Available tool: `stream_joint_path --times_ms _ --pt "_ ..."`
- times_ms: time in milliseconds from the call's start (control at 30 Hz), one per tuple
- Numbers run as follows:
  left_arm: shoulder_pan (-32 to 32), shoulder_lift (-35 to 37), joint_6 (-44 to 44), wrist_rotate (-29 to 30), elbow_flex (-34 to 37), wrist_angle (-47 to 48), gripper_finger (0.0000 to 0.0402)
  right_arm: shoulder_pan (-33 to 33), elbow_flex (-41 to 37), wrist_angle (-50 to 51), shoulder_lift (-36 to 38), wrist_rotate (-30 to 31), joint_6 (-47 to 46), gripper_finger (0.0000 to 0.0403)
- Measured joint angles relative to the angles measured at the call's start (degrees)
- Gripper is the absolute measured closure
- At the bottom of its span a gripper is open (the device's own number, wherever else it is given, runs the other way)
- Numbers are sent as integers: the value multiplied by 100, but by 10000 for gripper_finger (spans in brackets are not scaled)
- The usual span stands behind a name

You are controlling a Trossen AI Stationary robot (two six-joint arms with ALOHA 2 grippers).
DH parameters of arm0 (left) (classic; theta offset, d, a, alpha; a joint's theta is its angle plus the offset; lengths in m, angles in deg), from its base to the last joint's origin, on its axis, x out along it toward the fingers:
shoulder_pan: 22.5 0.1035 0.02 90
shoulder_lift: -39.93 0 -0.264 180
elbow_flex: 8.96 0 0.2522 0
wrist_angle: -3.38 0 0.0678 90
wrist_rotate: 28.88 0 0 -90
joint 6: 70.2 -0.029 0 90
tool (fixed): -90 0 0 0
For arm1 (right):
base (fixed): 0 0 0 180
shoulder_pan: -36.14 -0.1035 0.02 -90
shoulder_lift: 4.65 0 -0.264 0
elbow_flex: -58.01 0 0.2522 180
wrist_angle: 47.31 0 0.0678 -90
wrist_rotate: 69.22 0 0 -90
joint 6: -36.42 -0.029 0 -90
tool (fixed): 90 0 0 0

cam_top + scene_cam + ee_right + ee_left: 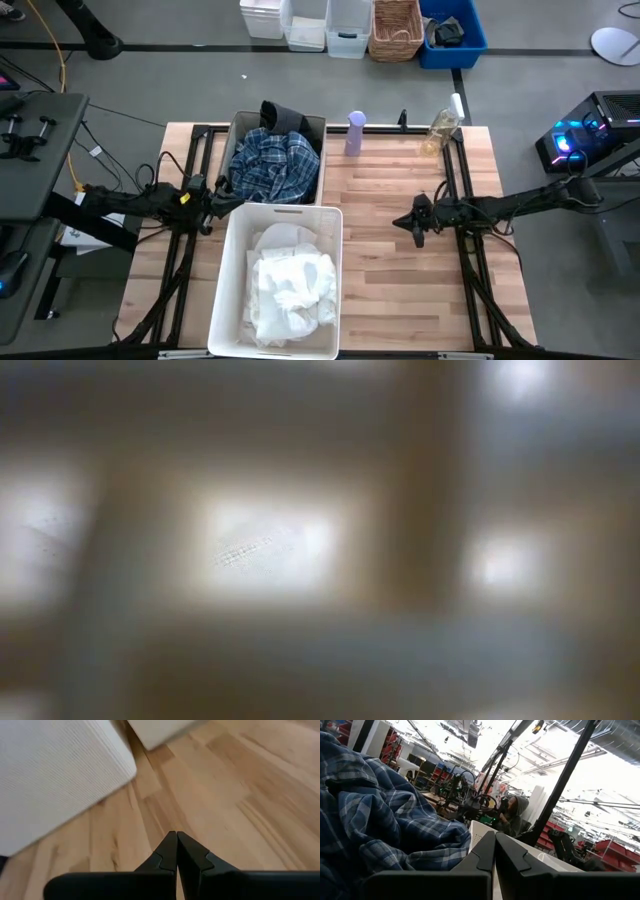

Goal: Sort clothes
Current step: Return to Home Position

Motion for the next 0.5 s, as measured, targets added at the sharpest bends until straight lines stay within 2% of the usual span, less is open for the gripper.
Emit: stream_joint_path --times_ms 500 --pt "0 0 -1 1 0 0 401 0 4 267 -2 -11 0 402"
